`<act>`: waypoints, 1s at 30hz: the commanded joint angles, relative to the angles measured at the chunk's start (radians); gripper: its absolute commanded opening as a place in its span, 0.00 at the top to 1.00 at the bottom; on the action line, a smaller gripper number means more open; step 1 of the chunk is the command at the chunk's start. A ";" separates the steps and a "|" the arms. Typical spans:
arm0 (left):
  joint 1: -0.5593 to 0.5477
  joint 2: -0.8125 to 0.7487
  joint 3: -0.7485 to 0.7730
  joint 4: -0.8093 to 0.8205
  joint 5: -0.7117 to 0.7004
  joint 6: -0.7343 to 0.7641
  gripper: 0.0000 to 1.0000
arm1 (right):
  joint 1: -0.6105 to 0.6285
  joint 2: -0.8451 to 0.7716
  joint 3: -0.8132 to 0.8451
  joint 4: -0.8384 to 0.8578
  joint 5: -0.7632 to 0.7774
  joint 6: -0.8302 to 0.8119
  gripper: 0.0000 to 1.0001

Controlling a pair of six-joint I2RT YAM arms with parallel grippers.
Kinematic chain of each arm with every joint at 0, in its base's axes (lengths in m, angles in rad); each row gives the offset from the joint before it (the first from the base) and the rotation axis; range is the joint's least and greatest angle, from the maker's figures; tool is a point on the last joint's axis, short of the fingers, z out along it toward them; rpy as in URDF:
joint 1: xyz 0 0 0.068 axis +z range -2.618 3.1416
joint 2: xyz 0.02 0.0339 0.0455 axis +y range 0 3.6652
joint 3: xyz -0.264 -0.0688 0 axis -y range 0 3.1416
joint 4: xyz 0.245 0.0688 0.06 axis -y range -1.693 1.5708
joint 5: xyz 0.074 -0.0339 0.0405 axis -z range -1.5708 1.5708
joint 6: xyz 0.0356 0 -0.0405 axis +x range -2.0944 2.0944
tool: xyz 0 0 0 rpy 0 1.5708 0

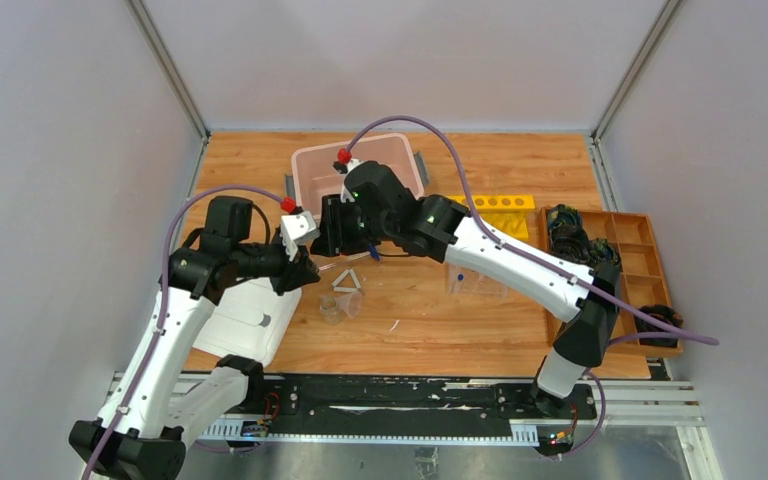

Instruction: Organize the chemistry lab equipment

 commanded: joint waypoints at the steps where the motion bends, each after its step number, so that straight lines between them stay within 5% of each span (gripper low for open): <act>1: -0.016 -0.023 0.020 -0.009 -0.013 0.034 1.00 | -0.008 0.010 0.047 -0.033 -0.045 -0.007 0.62; 8: -0.016 -0.041 0.044 -0.009 -0.047 0.036 1.00 | -0.014 0.002 0.035 -0.039 -0.085 0.036 0.80; 14: -0.016 -0.040 0.062 -0.009 -0.063 0.023 0.99 | -0.014 -0.018 0.009 -0.039 -0.095 0.052 0.86; 15: -0.016 -0.039 0.064 -0.009 -0.062 0.016 0.87 | -0.014 -0.020 0.009 -0.039 -0.094 0.053 0.90; 17: -0.016 -0.038 0.071 -0.009 -0.069 -0.006 0.40 | -0.017 -0.032 0.004 -0.048 -0.079 0.044 0.99; 19: -0.016 -0.039 0.081 -0.009 -0.081 -0.028 0.04 | -0.029 -0.055 -0.005 -0.078 -0.041 0.020 1.00; 24: -0.016 -0.012 0.133 -0.034 -0.162 -0.085 0.00 | -0.099 -0.199 -0.082 -0.226 0.232 -0.100 1.00; 30: -0.016 0.010 0.168 -0.039 -0.250 -0.172 0.00 | -0.282 -0.492 -0.370 -0.294 0.499 -0.194 1.00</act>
